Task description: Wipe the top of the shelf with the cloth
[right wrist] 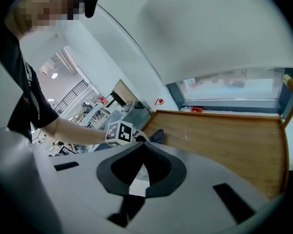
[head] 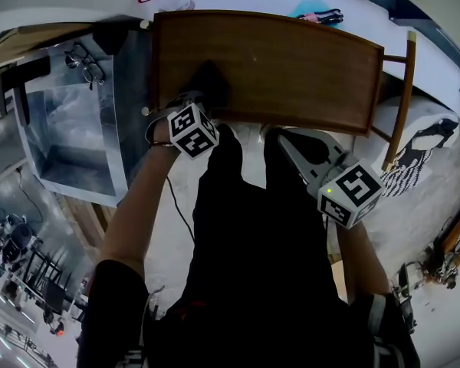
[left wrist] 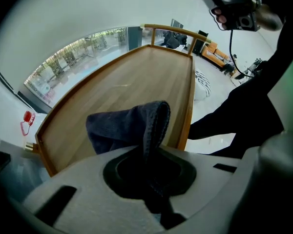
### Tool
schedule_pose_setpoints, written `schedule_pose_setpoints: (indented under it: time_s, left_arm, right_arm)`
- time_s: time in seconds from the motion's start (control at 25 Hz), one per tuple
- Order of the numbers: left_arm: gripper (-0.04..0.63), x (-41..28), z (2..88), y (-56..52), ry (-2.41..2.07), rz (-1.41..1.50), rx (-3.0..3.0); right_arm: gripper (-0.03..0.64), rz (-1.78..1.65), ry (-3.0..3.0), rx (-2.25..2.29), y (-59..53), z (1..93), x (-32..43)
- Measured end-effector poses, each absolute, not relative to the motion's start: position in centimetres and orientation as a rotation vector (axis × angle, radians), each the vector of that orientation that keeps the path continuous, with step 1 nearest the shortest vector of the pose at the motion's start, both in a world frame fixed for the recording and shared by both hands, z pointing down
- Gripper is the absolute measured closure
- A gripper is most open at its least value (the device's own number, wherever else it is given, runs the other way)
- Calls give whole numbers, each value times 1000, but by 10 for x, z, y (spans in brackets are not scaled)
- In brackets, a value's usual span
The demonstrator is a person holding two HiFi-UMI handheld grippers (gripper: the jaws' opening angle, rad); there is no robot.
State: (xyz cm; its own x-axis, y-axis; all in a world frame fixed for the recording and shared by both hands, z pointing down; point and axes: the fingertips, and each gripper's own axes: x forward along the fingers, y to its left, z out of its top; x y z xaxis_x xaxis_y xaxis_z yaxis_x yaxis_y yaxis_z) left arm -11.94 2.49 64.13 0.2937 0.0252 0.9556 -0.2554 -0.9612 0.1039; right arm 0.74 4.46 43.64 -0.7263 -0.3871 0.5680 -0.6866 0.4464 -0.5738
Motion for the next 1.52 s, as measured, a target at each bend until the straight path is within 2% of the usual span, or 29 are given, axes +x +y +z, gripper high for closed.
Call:
schedule_pose_setpoints:
  time_s: [1.52]
  left_arm:
    - [560,168,641,86,321,1661,2450]
  right_arm:
    - [612,1280,-2263,1348,92,434,219]
